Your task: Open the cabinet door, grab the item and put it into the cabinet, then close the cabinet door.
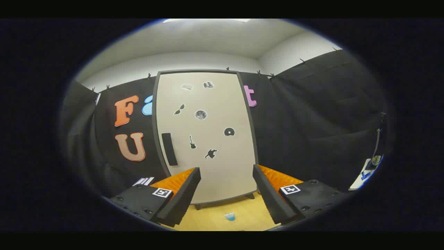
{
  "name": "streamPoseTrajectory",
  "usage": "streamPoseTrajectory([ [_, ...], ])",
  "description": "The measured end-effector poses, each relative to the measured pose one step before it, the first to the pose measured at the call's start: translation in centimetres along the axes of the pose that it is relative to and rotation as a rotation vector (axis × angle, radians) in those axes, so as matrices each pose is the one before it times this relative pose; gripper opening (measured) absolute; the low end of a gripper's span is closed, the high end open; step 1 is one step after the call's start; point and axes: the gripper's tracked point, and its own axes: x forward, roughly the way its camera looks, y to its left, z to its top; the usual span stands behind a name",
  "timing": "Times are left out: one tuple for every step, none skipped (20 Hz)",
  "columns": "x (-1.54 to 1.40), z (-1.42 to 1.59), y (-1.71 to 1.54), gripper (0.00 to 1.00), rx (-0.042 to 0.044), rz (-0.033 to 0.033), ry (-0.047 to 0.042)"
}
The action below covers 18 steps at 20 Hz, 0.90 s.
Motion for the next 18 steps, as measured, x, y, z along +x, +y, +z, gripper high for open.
streamPoseTrajectory([
  [0.038, 0.155, 0.095, 0.98, -0.00086, -0.00029, -0.00327],
  [0.048, 0.019, 0.099, 0.98, 0.00319, 0.00181, -0.00073],
  [0.046, -0.064, 0.171, 0.98, 0.00391, 0.00506, 0.00161],
  [0.042, -0.104, 0.135, 0.98, 0.00387, 0.00471, 0.00189],
  [0.071, -0.034, 0.078, 0.98, 0.00257, 0.00385, 0.00305],
  [0.000, -0.084, 0.071, 0.98, 0.00072, 0.00117, 0.00189],
  [0.053, -0.031, 0.025, 0.98, -0.00062, 0.00007, 0.00132],
  [0.083, -0.035, 0.083, 0.98, -0.00164, 0.00113, 0.00078],
  [-0.018, 0.015, 0.082, 0.98, -0.00223, 0.00092, -0.00018],
  [0.028, -0.022, 0.099, 0.98, -0.00243, 0.00122, 0.00084],
  [0.094, -0.060, 0.191, 0.98, -0.00200, 0.00209, 0.00246],
  [0.066, -0.137, 0.208, 0.98, -0.00169, 0.00320, 0.00316],
  [0.076, -0.009, 0.269, 0.98, -0.00246, 0.00421, 0.00225],
  [0.133, -0.143, 0.306, 0.98, -0.00319, 0.00383, 0.00222],
  [0.092, -0.177, 0.262, 0.98, -0.00350, 0.00300, 0.00448],
  [0.288, -0.238, 0.337, 0.98, -0.00274, 0.00306, 0.00664],
  [0.291, -0.165, 0.393, 0.98, -0.00334, 0.00532, 0.00714],
  [0.372, -0.109, 0.476, 0.98, -0.00493, 0.00683, 0.00371],
])
